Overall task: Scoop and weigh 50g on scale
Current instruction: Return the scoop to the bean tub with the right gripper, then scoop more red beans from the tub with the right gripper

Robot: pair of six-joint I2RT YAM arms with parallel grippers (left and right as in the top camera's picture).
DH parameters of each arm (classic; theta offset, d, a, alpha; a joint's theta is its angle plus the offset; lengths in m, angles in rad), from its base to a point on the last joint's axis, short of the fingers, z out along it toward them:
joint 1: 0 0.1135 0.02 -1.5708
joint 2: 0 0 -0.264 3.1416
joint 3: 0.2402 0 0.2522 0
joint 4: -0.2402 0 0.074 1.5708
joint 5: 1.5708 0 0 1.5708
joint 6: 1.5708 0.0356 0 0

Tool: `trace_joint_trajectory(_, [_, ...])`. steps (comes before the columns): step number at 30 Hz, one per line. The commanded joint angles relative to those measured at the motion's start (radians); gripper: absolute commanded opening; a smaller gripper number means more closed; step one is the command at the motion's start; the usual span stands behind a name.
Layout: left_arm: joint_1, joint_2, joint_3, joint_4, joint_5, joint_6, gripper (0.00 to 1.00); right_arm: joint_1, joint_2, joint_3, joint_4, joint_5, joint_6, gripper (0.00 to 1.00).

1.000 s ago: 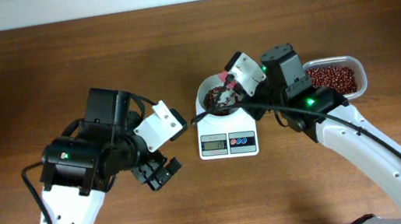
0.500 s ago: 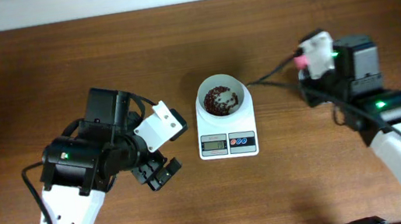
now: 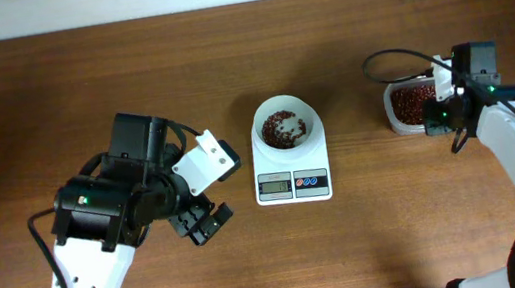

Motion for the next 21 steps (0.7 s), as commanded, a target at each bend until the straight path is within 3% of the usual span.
trace_joint_trajectory(1, [0.006,-0.002,-0.003,0.001,0.003,0.016,0.99,-0.007,0.025,0.001,-0.005,-0.130,0.042,0.04])
trace_joint_trajectory(8, [0.006,-0.002,-0.003,0.001,0.003,0.016,0.99,-0.201,0.025,0.001,-0.010,-0.631,0.090,0.04])
trace_joint_trajectory(12, [0.006,-0.002,-0.003,0.001,0.003,0.016,0.99,-0.288,0.025,0.001,-0.031,-0.791,0.091,0.04])
trace_joint_trajectory(21, [0.006,-0.002,-0.003,0.001,0.004,0.016,0.99,-0.392,0.025,0.001,-0.050,-0.853,0.139,0.04])
